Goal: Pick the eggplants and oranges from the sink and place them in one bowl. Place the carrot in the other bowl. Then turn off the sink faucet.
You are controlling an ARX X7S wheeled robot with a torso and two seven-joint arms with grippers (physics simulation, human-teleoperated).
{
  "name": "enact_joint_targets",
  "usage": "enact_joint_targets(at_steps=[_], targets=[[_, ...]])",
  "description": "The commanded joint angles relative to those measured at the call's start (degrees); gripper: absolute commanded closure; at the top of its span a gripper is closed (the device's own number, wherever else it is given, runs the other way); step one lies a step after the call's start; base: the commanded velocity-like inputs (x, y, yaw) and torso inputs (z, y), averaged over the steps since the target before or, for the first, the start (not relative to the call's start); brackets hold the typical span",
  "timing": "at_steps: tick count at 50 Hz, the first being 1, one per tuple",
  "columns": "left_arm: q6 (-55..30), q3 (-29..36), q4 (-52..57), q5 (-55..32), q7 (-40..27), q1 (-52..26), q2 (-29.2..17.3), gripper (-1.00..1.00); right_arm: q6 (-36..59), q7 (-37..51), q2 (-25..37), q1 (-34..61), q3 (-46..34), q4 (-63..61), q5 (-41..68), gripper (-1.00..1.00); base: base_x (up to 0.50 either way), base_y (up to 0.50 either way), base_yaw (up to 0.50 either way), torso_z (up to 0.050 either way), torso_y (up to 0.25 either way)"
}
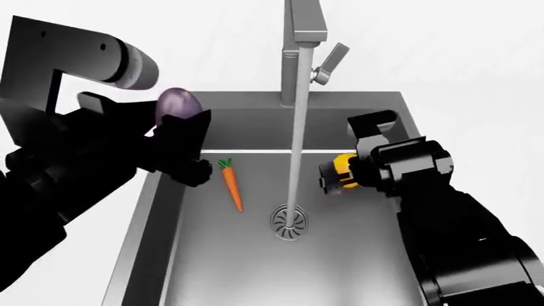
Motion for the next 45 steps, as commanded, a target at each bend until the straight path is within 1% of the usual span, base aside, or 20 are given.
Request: enact_joint_targets(at_steps=[1, 6, 12, 19, 22, 26, 32, 36, 38, 39, 40, 41, 42, 43, 44, 45], targets=[[0.92, 0.58, 1.01, 2.19, 1.46, 0.85, 0.42, 1.0, 11.37, -0.63, 3.3, -4.21, 1.01, -20.76, -0.32, 1.0, 0.0, 0.0, 0.0, 0.0, 0.0], [1.02, 0.52, 1.69, 2.24, 2.16, 1.36, 0.7, 1.0, 16.99, 0.25, 5.18, -6.53, 1.97, -30.43, 0.86, 1.0, 0.0, 0.0, 0.0, -0.005, 0.045], [1.23, 0.52, 1.61, 2.52, 2.32, 1.36, 0.76, 1.0, 22.55, 1.44, 6.95, -8.34, 3.82, -39.63, 2.28, 1.0, -0.01, 0.0, 0.0, -0.003, 0.243], [1.41, 0.51, 1.39, 2.86, 2.59, 1.34, 0.78, 1.0, 26.6, 2.56, 8.61, -9.85, 5.79, -46.43, 3.34, 1.0, 0.0, 0.0, 0.0, 0.0, 0.25], [1.57, 0.51, 1.39, 2.88, 2.61, 1.37, 0.79, 1.0, 29.78, 3.43, 9.49, -10.92, 7.14, -51.28, 4.01, 1.0, 0.0, 0.0, 0.0, 0.0, 0.249], [1.7, 0.66, 1.44, 2.68, 2.56, 1.13, 0.86, 1.0, 32.25, 4.11, 10.14, -11.43, 8.25, -54.97, 4.53, 1.0, 0.0, 0.0, 0.0, 0.0, 0.25], [2.12, 0.66, 1.64, 2.52, 2.24, 1.15, 0.83, 1.0, 32.67, 4.01, 10.58, -12.36, 8.61, -56.56, 5.09, 1.0, 0.0, 0.0, 0.0, 0.0, 0.25], [2.0, 0.59, 1.89, 2.51, 2.74, 0.89, 0.84, 1.0, 33.59, 4.8, 10.76, -13.22, 10.72, -59.35, 5.58, 1.0, 0.0, 0.0, 0.0, 0.0, 0.222], [2.63, 0.11, 1.41, 2.56, 2.73, 1.21, 0.66, 1.0, 33.0, 4.92, 11.13, -14.56, 13.44, -65.04, 6.66, 1.0, 0.0, 0.0, 0.0, 0.0, 0.116], [2.44, 0.33, 1.43, 3.21, 3.04, 1.57, 0.98, 1.0, 30.98, 4.52, 10.8, -16.98, 17.79, -71.08, 8.44, 1.0, 0.0, 0.0, 0.0, 0.0, 0.0], [2.29, 0.2, 1.31, 3.44, 3.35, 1.69, 0.75, 1.0, 30.01, 5.02, 9.91, -18.12, 21.36, -73.84, 9.28, 1.0, 0.0, 0.0, 0.0, 0.0, 0.0], [2.28, 0.08, 1.08, 3.75, 3.74, 2.03, 0.69, 1.0, 32.15, 6.42, 11.44, -19.08, 19.77, -77.91, 8.51, 1.0, 0.0, 0.0, 0.0, 0.0, 0.0], [2.2, 0.12, 1.09, 4.16, 4.0, 2.5, 0.72, 1.0, 30.83, 5.44, 12.85, -21.38, 19.84, -84.67, 9.57, 1.0, 0.0, 0.0, 0.0, 0.0, 0.0], [1.99, 0.19, 1.19, 4.9, 4.43, 3.08, 0.82, 1.0, 32.14, 5.72, 13.82, -23.02, 20.2, -90.25, 10.19, 1.0, 0.0, 0.0, 0.0, 0.0, 0.0], [1.72, 0.21, 1.22, 5.68, 4.99, 3.62, 0.83, 1.0, 33.63, 6.19, 13.87, -24.79, 22.31, -95.79, 11.07, 1.0, 0.0, 0.0, 0.0, 0.0, 0.0], [1.57, 0.11, 1.19, 5.98, 5.31, 3.69, 0.69, 1.0, 34.19, 6.45, 13.55, -25.33, 23.68, -97.8, 11.47, 1.0, 0.0, 0.0, 0.0, 0.0, 0.0]])
